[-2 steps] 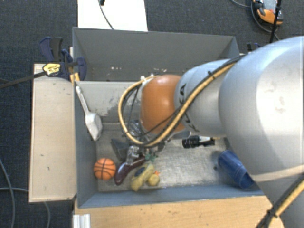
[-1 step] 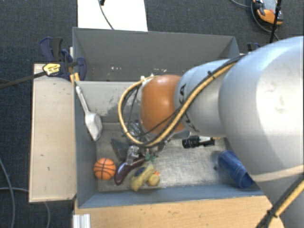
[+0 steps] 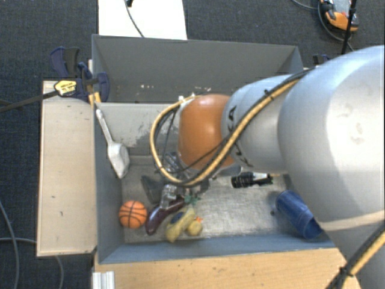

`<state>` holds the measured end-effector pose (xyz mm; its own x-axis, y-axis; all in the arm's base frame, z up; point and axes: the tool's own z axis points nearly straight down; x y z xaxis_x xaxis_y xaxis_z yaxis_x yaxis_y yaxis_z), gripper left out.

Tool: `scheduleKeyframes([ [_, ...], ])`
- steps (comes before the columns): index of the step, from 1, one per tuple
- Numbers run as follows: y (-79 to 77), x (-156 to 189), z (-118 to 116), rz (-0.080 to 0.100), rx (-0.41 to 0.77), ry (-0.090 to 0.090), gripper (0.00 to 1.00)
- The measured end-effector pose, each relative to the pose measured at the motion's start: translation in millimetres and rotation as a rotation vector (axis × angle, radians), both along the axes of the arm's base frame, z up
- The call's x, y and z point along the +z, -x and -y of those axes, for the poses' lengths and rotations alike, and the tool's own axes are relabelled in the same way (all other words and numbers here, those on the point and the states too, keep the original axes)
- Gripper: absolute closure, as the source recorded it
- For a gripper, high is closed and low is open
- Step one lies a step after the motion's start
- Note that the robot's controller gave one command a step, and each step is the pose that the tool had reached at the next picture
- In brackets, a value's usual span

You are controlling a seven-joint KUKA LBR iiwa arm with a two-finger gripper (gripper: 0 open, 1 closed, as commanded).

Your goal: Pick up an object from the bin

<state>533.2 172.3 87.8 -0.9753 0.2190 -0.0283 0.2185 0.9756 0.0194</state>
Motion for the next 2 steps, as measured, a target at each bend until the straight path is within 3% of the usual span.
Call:
scheduleKeyframes([
  [2,7.2,32,4,-0.034,0.001,0.014,1.00],
])
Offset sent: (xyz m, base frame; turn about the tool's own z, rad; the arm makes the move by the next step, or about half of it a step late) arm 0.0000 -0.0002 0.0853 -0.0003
